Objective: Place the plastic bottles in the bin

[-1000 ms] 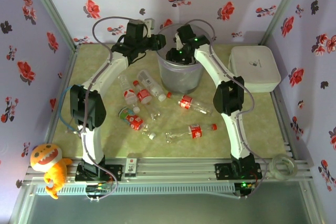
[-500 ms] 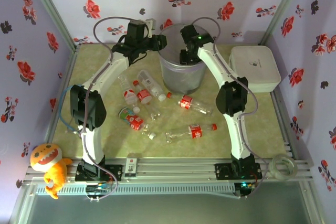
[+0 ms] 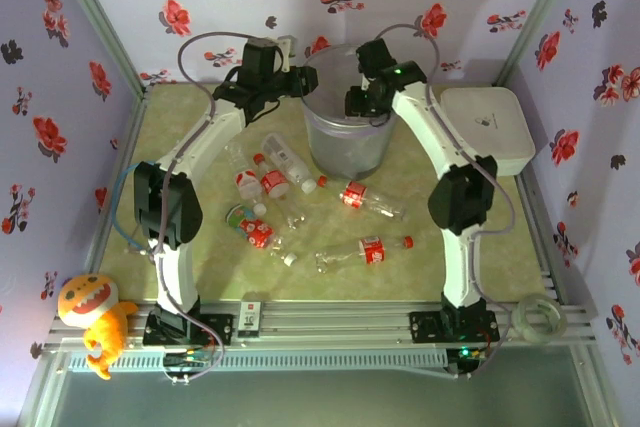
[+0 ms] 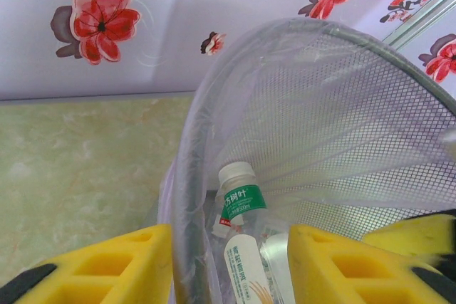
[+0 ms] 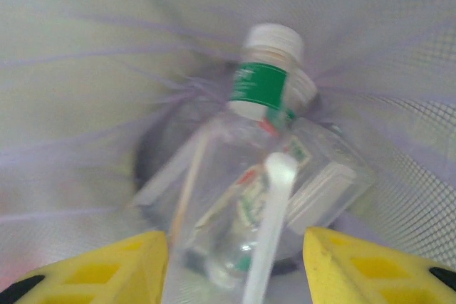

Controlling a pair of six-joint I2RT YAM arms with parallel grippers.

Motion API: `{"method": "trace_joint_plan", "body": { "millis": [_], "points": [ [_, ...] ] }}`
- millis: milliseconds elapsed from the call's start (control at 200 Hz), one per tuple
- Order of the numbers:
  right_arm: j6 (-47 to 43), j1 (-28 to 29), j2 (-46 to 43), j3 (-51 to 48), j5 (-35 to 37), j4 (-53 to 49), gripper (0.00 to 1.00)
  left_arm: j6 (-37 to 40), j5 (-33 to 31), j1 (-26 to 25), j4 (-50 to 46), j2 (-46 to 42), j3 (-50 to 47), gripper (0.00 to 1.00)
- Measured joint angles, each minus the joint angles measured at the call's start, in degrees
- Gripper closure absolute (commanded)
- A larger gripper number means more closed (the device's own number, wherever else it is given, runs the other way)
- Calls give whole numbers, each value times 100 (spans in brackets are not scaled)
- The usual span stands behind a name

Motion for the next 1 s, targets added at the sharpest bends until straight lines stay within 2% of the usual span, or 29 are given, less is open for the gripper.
{"method": "trace_joint_plan", "body": {
  "millis": [185,400,520,640,785,1000],
  "points": [
    [-236,31,-1388,-938,-680,855,42,-2,0,4,44,-11,-37,54],
    [-1038,111,-3047,-2243,-1060,1191,42,-4,0,28,101,-11,-50,55],
    [-1510,592,-3547,-2916,-1073,1191,42,-4,2,61,149,-11,-63,56],
    [-1696,1355,-3504,-3480,-940,1325,43,-4,24,122,155,-11,-63,56],
    [-1613,2199,-3003,-4168,-446,1932,43,-9,138,173,164,-11,-63,55],
    [-1191,2975,-1982,-4778,450,3154,40,-24,245,184,164,-11,-61,53]
  ]
}}
